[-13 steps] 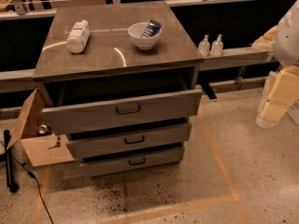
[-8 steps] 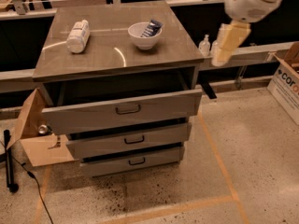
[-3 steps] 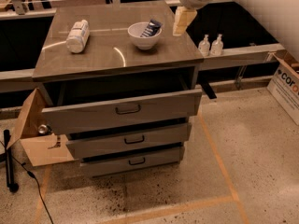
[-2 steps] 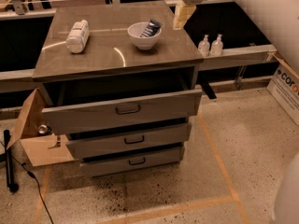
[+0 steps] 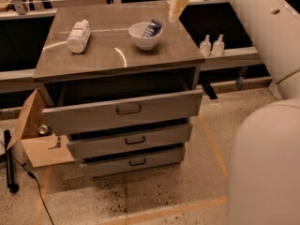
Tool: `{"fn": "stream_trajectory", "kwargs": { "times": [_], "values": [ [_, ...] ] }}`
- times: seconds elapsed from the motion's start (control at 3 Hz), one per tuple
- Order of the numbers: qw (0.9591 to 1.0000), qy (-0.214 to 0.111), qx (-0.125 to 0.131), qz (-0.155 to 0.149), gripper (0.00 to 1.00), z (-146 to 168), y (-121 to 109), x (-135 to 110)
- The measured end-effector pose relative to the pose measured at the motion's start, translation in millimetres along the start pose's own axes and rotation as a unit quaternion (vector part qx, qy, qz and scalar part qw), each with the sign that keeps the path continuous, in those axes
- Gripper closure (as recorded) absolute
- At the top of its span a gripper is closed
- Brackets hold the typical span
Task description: Pick rxbar blueberry from white bowl and place on counter
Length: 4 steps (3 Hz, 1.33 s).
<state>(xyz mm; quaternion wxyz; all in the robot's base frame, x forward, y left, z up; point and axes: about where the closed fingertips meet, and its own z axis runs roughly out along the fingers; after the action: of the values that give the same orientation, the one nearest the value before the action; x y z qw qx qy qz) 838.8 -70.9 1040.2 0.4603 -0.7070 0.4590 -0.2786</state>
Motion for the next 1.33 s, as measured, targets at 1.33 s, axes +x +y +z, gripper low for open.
{"fn": "stream_trajectory", "kwargs": {
  "times": [1.33],
  "values": [
    [0.9991,-0.007,0.032,0.026,0.0,92,-8,-47]
  ]
}}
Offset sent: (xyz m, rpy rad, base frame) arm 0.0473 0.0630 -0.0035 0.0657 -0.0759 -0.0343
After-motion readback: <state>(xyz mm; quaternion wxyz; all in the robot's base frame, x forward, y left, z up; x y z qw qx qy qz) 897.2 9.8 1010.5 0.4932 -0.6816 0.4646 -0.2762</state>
